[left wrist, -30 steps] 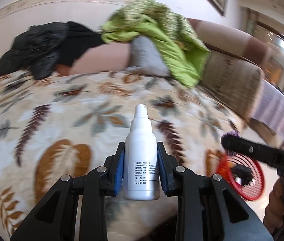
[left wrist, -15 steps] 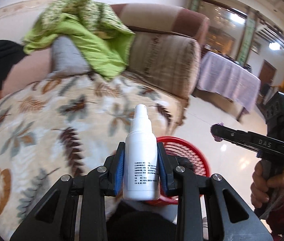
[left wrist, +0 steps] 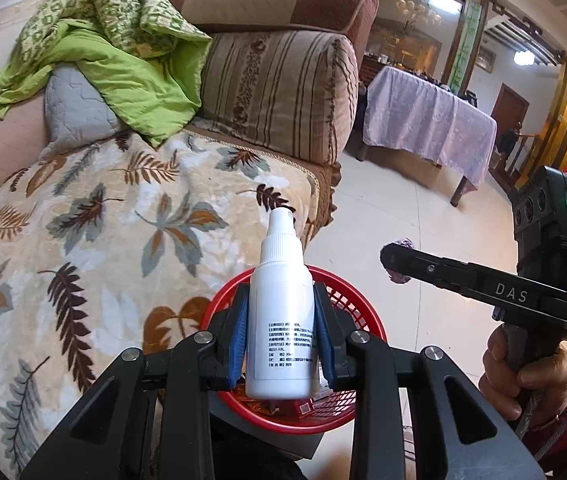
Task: Collect trash
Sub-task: 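Carry the bottle and wrapper over the red basket, then open both tools to drop the bottle and wrapper into the basket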
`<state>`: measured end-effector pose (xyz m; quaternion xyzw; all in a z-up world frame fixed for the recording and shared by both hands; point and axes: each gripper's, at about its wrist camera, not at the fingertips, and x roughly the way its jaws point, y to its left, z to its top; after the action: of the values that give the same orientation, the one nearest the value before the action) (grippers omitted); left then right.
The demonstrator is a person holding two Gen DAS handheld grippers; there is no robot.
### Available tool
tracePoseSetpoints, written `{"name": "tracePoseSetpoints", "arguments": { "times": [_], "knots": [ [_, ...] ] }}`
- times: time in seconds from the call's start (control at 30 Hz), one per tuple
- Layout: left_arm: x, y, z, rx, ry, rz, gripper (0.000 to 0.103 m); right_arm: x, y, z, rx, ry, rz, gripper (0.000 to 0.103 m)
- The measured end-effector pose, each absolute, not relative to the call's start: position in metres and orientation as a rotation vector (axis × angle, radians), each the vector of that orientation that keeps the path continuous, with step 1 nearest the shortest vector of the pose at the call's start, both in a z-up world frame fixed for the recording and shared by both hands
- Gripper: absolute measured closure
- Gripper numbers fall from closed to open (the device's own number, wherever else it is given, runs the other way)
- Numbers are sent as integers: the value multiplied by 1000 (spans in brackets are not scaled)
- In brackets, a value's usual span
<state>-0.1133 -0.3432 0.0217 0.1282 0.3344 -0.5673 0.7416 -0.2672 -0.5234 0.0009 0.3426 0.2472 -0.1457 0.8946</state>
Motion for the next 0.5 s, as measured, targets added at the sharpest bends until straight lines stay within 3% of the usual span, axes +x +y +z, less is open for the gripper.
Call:
{"name": "tracePoseSetpoints", "arguments": {
  "times": [0.5],
  "knots": [
    [-117, -371, 2, 332, 792, -1260, 74, -268, -536, -17, 747, 537, -317, 75]
  ]
}}
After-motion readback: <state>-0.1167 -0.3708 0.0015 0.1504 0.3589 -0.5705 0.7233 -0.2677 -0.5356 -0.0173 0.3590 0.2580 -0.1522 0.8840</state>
